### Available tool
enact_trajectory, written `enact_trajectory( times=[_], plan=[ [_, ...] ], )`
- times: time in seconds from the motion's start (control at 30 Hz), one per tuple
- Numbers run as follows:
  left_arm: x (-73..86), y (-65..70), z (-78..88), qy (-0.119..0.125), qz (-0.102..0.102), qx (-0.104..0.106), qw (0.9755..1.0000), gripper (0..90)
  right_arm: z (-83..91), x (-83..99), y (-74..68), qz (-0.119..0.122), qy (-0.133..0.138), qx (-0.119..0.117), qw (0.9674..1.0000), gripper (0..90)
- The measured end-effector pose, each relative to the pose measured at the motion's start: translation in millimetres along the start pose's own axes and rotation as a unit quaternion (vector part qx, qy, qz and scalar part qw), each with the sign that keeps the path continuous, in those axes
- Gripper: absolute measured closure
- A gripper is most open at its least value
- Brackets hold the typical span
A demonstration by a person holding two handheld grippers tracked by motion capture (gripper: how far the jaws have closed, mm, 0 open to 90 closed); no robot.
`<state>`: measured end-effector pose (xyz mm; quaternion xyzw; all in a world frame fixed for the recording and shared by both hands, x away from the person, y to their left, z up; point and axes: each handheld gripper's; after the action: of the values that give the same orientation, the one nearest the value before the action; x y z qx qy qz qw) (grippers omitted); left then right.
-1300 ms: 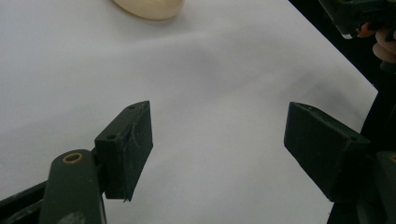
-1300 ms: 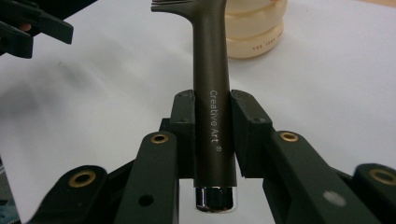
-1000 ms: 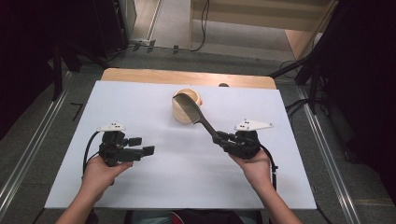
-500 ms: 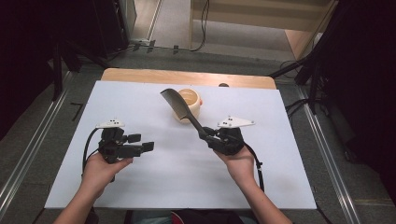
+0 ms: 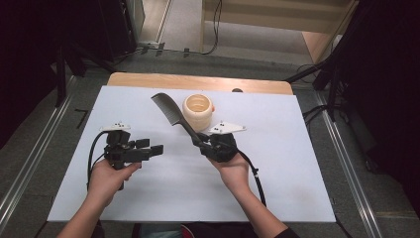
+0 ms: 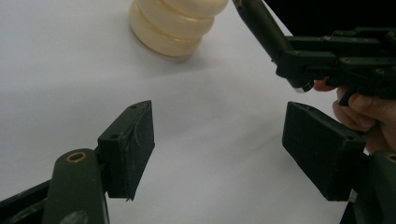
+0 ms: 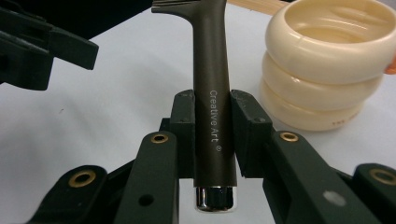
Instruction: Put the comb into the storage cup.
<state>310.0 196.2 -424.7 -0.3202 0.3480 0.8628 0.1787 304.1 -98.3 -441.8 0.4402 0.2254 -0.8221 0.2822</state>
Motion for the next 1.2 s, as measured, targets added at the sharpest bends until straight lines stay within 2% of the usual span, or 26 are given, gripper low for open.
enact_trajectory(
  times=[0.5, 0.63, 0.8, 1.2],
  plan=[
    [-10.1, -3.5, -5.2, 0.033, 0.034, -0.011, 0.9988, 26.2, -23.9, -2.1, -11.0, -0.011, 0.017, 0.014, 0.9997, 70.3],
    [-11.7, -3.2, -7.3, 0.045, 0.048, -0.015, 0.9977, 26.2, -28.3, -1.8, -14.3, -0.013, 0.024, 0.018, 0.9995, 70.3],
    [-13.6, -1.6, -10.5, 0.059, 0.053, -0.022, 0.9966, 26.2, -33.9, -1.5, -18.1, -0.019, 0.032, 0.021, 0.9991, 70.3],
    [-21.0, 1.3, -21.8, 0.077, 0.072, -0.021, 0.9941, 26.8, -42.8, -2.6, -25.5, -0.031, 0.047, 0.02, 0.9982, 70.2]
  ],
)
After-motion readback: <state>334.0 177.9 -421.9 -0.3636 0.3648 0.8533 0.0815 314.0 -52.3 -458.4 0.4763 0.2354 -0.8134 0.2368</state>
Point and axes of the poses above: each handheld gripper's, and its own axes: z roughly backward along the jaws, x roughly out of its underside, y roughly to its right, and after that the axes turned 3 degrees about z, right-handed
